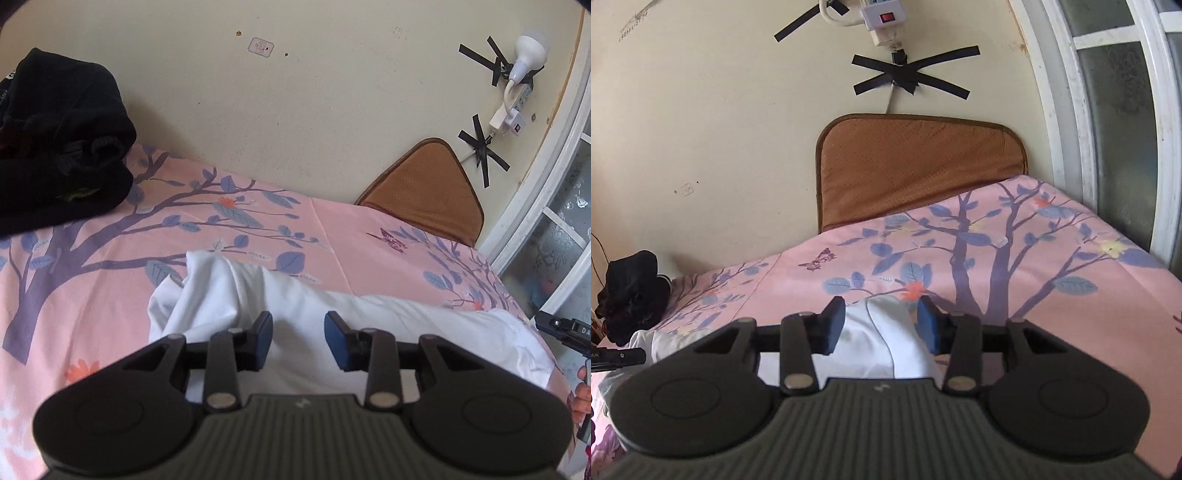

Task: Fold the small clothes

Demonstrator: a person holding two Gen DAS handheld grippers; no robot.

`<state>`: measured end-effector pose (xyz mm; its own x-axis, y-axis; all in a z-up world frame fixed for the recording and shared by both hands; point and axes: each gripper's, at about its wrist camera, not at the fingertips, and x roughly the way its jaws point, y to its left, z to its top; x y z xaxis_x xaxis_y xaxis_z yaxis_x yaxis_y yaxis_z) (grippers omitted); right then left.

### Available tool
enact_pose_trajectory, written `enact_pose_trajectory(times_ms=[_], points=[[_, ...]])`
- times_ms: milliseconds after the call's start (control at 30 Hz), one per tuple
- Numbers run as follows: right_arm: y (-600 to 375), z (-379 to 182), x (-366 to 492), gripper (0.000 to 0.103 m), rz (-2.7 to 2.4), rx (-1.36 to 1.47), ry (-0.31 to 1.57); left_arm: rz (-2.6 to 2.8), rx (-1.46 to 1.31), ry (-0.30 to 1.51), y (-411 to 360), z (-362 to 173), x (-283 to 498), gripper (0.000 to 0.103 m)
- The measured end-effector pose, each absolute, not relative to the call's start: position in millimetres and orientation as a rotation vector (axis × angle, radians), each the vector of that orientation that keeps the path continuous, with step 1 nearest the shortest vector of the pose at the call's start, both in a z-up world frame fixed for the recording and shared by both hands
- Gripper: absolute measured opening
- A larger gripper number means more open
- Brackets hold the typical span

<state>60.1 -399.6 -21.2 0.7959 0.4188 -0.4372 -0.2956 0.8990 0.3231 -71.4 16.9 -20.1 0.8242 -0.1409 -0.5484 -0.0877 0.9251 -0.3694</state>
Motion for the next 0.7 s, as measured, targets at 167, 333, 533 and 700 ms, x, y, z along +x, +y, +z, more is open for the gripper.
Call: enact_pose_trajectory(times_ms=[167,333,533,700], points=[[-364.1,-40.2,101.3,0.017,0.447,0.226,0.652,0.038,-0.378,0.641,17.5,-32.1,-51.7,0.021],[-366.2,-58.9,129.1,0.009,0.337,0.288,0.642,0.126,-0.379,0.627,28.6,-46.1,-43.2,0.006],[-407.6,-52.9,100.4,0.032,0.369,0.488,0.612,0.107,-0.435,0.619,34.9,-45.3,-50.3,0.005],[-446.7,-51.4,45.5,0.043,0.407,0.6,0.628,-0.004,-0.52,0.525,14.7,-22.5,-72.9,0.011]])
